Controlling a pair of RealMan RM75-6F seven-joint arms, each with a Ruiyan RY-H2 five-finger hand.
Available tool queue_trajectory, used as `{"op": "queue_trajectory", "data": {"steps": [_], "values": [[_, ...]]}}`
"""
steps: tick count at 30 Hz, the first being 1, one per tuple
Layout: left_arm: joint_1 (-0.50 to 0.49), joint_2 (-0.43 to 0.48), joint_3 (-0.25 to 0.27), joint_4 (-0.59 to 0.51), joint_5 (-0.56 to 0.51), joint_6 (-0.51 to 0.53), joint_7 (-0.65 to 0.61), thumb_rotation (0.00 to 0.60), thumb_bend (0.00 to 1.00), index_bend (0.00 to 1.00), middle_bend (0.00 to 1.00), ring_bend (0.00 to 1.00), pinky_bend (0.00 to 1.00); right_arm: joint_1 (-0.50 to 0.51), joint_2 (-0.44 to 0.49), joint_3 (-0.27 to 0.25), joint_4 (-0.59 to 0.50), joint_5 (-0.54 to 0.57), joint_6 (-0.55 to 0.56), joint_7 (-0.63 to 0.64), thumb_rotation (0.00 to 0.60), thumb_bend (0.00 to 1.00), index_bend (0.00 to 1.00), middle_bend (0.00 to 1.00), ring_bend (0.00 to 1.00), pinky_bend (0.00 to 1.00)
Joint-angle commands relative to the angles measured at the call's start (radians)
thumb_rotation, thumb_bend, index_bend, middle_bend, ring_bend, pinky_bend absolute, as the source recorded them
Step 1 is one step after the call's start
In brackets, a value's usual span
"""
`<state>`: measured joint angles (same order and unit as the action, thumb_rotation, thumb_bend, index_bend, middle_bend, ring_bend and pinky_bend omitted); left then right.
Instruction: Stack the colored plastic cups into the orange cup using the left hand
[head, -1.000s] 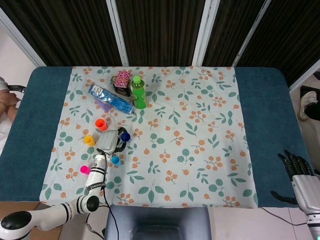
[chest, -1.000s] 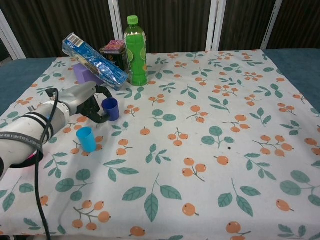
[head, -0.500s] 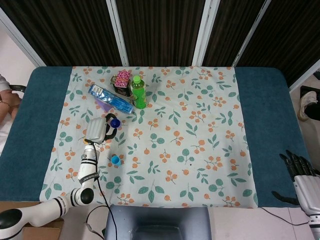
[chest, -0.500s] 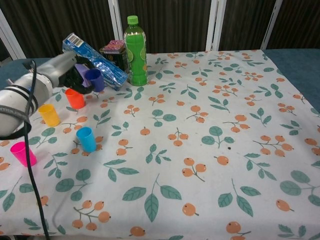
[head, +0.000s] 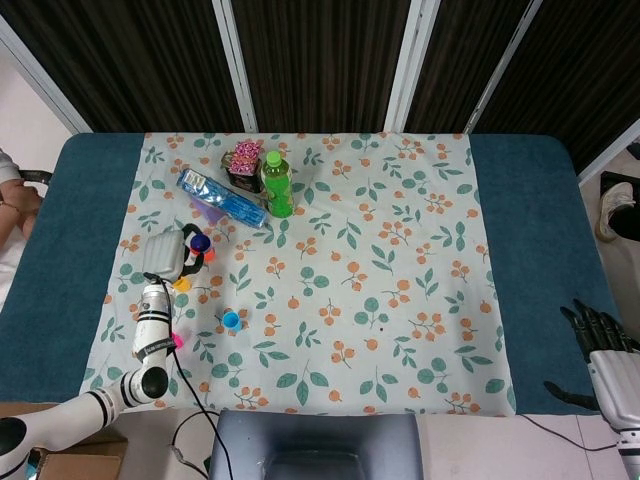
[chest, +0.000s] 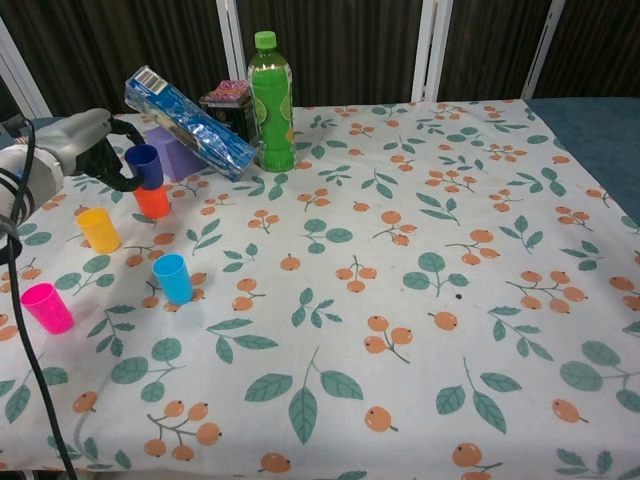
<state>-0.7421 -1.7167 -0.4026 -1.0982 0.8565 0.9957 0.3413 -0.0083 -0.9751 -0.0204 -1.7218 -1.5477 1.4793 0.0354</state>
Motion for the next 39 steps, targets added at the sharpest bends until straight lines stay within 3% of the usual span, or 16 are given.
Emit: {"op": "queue_trajectory", "data": {"steps": [1, 9, 15, 18, 26, 30, 33, 39], "values": [[-0.007, -0.017, 0.01, 0.038, -0.008, -0.019, -0.009, 0.6, 0.37, 0.55, 1.0, 1.0, 1.0, 0.0, 0.001, 0.0, 0.001, 0.0, -0.001, 0.002, 0.6, 0.15, 0.0, 0.0, 0.0, 0.0], [-0.016, -0.028, 0.021, 0.081, 0.011, -0.027, -0.037, 0.6, 0.37, 0.48, 1.0, 1.0, 1.0, -0.001, 0.004, 0.001, 0.0, 0.001, 0.0, 0.007, 0.6, 0.15, 0.0, 0.0, 0.0, 0.0], [-0.006, -0.01, 0.029, 0.047, 0.015, -0.026, -0.044, 0.6, 0.38, 0.09, 1.0, 1.0, 1.0, -0.001, 0.003, 0.001, 0.001, 0.0, -0.001, 0.005, 0.6, 0.15, 0.0, 0.0, 0.0, 0.0], [0.01, 0.02, 0.037, -0.013, 0.04, 0.0, -0.052, 0.6, 0.37, 0.0, 1.0, 1.0, 1.0, -0.001, 0.002, 0.001, 0.002, 0.002, -0.002, 0.004, 0.6, 0.15, 0.0, 0.0, 0.0, 0.0], [0.1, 0.171, 0.103, -0.275, 0.112, 0.095, -0.025, 0.6, 0.36, 0.01, 0.96, 1.0, 1.0, -0.002, 0.001, -0.003, 0.0, -0.008, -0.001, 0.001, 0.6, 0.15, 0.0, 0.0, 0.0, 0.0], [0.158, 0.243, 0.155, -0.376, 0.131, 0.127, -0.015, 0.6, 0.37, 0.07, 0.97, 1.0, 1.0, -0.004, 0.001, -0.005, 0.002, -0.014, 0.004, 0.004, 0.6, 0.15, 0.0, 0.0, 0.0, 0.0], [0.182, 0.268, 0.18, -0.397, 0.119, 0.118, -0.021, 0.6, 0.37, 0.13, 0.98, 1.0, 1.0, -0.002, -0.001, -0.008, 0.001, -0.019, -0.001, -0.002, 0.6, 0.15, 0.0, 0.0, 0.0, 0.0], [0.182, 0.24, 0.201, -0.325, 0.077, 0.071, -0.017, 0.6, 0.37, 0.17, 0.99, 1.0, 1.0, -0.004, -0.004, -0.012, -0.001, -0.026, 0.003, -0.006, 0.6, 0.15, 0.0, 0.0, 0.0, 0.0]]}}
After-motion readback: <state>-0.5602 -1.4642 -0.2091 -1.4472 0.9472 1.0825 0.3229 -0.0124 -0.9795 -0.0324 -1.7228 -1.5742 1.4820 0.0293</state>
